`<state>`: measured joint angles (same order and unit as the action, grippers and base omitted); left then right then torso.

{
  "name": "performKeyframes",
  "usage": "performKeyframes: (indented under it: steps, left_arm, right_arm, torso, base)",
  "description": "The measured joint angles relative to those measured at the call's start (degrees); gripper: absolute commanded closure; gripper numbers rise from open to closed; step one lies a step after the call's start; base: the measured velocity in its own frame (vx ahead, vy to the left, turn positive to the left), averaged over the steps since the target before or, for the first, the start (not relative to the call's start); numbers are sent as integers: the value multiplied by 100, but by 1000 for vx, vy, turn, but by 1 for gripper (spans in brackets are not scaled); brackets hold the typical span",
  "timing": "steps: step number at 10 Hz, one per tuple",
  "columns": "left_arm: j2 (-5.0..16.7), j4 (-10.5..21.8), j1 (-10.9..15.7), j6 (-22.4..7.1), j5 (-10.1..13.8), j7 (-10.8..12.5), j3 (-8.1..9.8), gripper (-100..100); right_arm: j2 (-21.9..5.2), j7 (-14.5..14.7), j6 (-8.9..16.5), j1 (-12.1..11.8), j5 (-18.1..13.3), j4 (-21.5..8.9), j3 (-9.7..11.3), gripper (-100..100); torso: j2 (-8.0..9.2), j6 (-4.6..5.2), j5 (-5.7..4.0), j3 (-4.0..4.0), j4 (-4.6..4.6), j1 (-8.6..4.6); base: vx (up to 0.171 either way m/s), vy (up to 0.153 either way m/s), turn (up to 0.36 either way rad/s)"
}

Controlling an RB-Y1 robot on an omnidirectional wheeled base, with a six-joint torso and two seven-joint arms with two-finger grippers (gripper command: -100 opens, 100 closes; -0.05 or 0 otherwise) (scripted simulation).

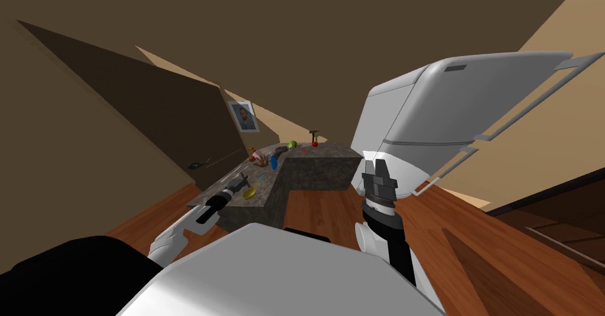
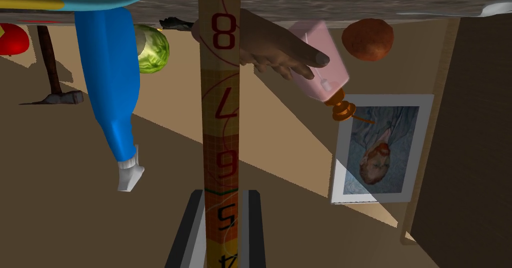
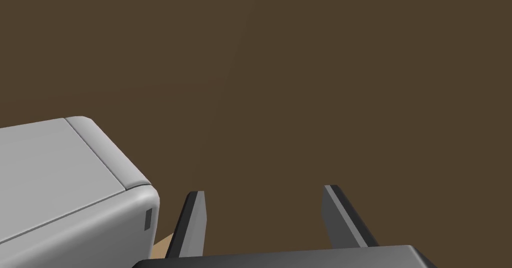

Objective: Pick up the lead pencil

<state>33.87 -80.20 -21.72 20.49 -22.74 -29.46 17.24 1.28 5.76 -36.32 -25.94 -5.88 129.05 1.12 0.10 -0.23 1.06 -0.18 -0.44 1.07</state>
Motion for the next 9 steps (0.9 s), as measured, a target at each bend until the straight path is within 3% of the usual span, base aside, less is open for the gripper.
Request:
performKeyframes:
  steps: [4,9]
  left_arm:
    - [-279,-464,178,-602,-263,-3,-167,100]
    - [-530,-915,352,-1286,-499,-18,-304,100]
  right_arm:
    - [0,0,0,1,0,0,0,0]
    - [0,0,0,0,0,0,0,0]
  torso:
    - [-7,21,7,-6,-3,3]
    - [-17,8,3,-11,-6,-18]
  base:
    - [-77,62,-74]
    - [-61,21,-38]
